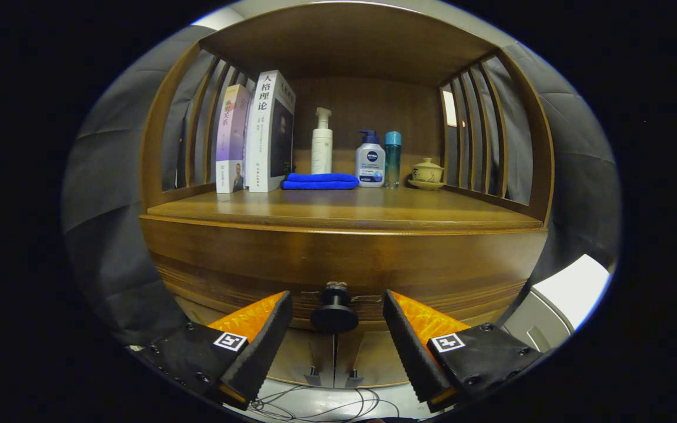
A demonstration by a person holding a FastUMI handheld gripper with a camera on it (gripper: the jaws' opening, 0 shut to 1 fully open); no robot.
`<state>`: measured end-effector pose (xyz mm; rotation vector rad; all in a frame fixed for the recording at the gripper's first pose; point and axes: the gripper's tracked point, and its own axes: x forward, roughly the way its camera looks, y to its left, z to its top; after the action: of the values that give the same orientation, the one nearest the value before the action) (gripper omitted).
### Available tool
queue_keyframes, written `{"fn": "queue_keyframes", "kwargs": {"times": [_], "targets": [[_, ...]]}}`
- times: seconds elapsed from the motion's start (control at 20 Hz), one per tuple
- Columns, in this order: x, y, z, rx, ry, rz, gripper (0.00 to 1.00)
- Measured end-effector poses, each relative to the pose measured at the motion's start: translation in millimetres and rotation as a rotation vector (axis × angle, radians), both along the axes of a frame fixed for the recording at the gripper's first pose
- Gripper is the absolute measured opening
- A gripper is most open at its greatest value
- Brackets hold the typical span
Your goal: Pull open the drawer, take out the items inside it, and place them on the countertop above the cabinet.
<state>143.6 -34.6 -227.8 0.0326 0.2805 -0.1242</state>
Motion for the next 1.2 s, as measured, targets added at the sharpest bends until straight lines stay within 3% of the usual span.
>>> {"fn": "queue_keyframes", "kwargs": {"times": [0.15,1.0,1.2], "targets": [[1.3,-1.5,-2.3,-0.002,0.001,-0.008,0.91],[7.7,6.4,-9.2,-0.045,0.029,0.013,0.27],[6.8,6.9,-8.9,-0.031,0.033,-0.002,0.27]]}}
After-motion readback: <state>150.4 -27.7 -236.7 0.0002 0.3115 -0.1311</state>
